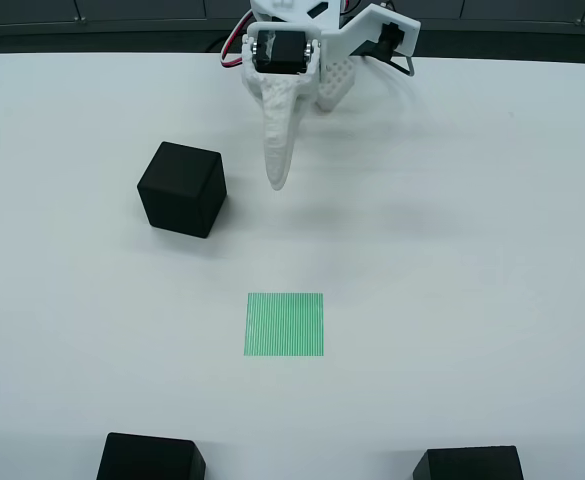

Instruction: Stack 3 Blocks on the chosen place.

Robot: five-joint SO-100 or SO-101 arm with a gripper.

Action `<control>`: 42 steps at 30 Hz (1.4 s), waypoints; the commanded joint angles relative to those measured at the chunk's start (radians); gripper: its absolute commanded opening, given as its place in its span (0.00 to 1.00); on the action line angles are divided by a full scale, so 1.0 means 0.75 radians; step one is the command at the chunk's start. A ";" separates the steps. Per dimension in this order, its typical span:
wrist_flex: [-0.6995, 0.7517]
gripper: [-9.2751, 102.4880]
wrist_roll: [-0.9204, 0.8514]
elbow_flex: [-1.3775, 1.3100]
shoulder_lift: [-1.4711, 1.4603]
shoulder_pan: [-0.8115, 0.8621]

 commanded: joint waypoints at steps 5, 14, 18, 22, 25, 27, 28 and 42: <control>-0.037 0.08 0.016 0.006 -0.086 -0.022; -0.137 0.08 0.018 -0.638 -0.924 0.070; -0.123 0.08 0.016 -0.894 -1.162 0.123; -0.049 0.08 0.025 -1.086 -1.356 0.141; 0.022 0.08 0.000 -1.221 -1.516 0.157; 0.070 0.08 0.020 -1.309 -1.612 0.223; 0.072 0.08 0.025 -1.360 -1.663 0.231; 0.260 0.09 0.035 -1.925 -2.236 0.280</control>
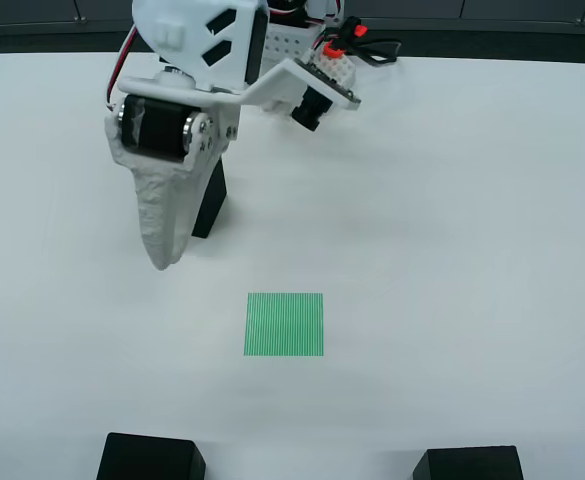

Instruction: Stack 3 Blocks on the chosen place.

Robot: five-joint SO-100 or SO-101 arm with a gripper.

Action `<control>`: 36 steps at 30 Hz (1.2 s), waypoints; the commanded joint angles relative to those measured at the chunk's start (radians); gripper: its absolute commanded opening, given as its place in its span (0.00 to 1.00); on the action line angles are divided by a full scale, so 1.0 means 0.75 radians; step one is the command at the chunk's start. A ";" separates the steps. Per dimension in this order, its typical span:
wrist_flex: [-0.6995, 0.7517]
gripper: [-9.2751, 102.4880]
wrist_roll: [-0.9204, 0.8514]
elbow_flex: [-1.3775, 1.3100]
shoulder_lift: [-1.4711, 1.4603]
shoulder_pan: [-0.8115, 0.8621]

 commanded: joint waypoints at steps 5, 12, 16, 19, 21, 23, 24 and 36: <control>0.110 0.09 0.025 -0.182 -0.078 0.016; 0.168 0.09 0.027 -0.311 -0.170 0.027; 0.198 0.09 0.027 -0.389 -0.209 0.043; 0.221 0.09 0.027 -0.432 -0.221 0.053; 0.245 0.09 0.027 -0.466 -0.227 0.057; 0.264 0.09 0.027 -0.503 -0.237 0.063; 0.270 0.10 0.027 -0.520 -0.243 0.065; 0.297 0.17 0.006 -0.654 -0.346 0.076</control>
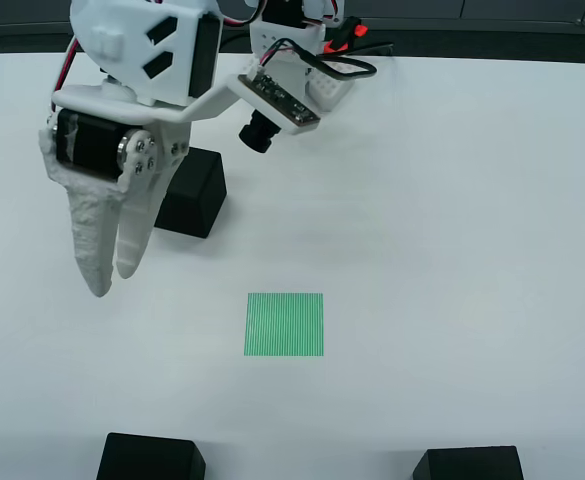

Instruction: Stack 3 Blocks on the chosen place.

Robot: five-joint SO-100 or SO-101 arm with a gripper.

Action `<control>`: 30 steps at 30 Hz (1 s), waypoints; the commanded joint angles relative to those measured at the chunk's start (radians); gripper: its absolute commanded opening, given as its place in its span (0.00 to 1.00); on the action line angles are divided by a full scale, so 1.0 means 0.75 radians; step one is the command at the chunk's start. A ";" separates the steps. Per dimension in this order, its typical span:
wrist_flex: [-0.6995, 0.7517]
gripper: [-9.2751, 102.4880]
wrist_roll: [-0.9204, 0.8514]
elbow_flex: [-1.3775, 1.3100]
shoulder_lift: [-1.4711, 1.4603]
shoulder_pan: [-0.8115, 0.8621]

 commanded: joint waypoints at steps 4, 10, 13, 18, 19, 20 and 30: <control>0.000 0.20 -0.012 -0.102 -0.039 0.006; -0.004 0.25 -0.043 -0.160 -0.117 -0.029; -0.004 0.25 -0.043 -0.196 -0.151 -0.039; 0.035 0.26 -0.043 -0.372 -0.307 -0.045; 0.047 0.27 -0.045 -0.415 -0.350 -0.047; 0.063 0.28 -0.049 -0.456 -0.389 -0.051; 0.139 0.36 -0.055 -0.708 -0.597 -0.074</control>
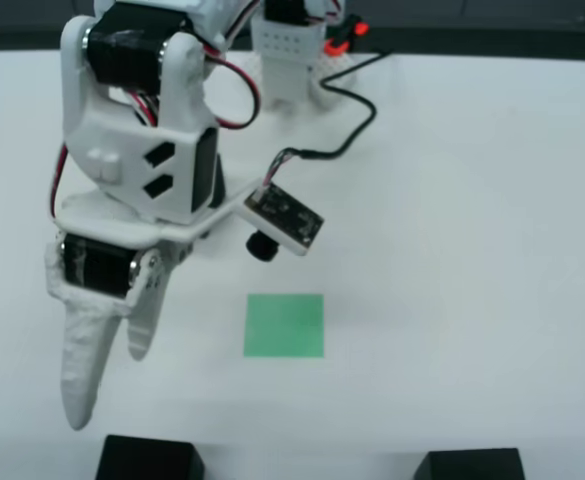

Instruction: Stack 3 Blocks on the chosen place.

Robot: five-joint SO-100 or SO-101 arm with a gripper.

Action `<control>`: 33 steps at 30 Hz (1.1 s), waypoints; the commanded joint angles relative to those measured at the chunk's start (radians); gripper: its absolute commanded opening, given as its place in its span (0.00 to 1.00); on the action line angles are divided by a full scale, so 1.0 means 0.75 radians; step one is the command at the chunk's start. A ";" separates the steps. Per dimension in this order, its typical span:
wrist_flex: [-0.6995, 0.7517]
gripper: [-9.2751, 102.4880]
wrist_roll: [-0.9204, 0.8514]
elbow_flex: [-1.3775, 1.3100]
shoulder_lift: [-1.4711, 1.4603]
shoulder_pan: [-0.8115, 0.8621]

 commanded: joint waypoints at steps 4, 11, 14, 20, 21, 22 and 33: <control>0.049 0.36 -0.010 -0.243 -0.106 -0.031; 0.057 0.36 -0.151 -0.337 -0.209 -0.067; 0.047 0.36 -0.176 -0.380 -0.243 -0.063; 0.022 0.36 -0.176 -0.479 -0.342 -0.045; 0.018 0.36 -0.178 -0.493 -0.356 -0.043; 0.012 0.36 -0.178 -0.503 -0.370 -0.041; -0.022 0.36 -0.178 -0.562 -0.460 -0.031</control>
